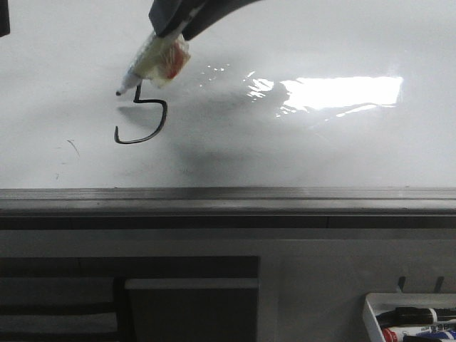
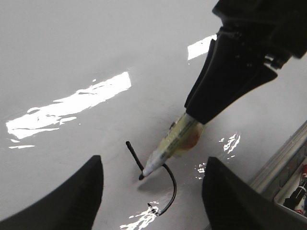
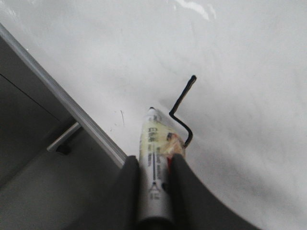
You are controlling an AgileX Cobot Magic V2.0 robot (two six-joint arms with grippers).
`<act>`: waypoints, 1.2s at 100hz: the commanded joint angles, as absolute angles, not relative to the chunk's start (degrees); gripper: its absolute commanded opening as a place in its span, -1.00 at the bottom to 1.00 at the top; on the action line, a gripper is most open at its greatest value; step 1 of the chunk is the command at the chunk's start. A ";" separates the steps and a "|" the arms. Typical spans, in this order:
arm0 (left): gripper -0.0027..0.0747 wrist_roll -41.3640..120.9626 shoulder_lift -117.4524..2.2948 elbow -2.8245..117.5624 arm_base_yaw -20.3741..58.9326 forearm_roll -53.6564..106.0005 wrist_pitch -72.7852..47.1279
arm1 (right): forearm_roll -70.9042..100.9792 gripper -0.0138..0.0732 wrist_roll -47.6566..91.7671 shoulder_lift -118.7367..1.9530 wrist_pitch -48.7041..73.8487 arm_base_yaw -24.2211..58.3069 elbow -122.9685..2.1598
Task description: Write number 5 on whiteboard
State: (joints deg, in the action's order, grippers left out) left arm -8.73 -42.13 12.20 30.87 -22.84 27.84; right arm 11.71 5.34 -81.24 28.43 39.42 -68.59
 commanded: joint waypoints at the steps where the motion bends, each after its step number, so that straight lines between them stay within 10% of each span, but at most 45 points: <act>1: 0.15 -9.34 -41.90 13.66 30.74 -21.39 31.82 | 10.92 -0.81 6.01 -78.27 25.13 38.29 -70.64; 120: 0.15 -9.34 -41.90 13.66 30.74 -21.39 31.82 | 10.92 -0.81 6.01 -79.77 21.57 33.45 -70.77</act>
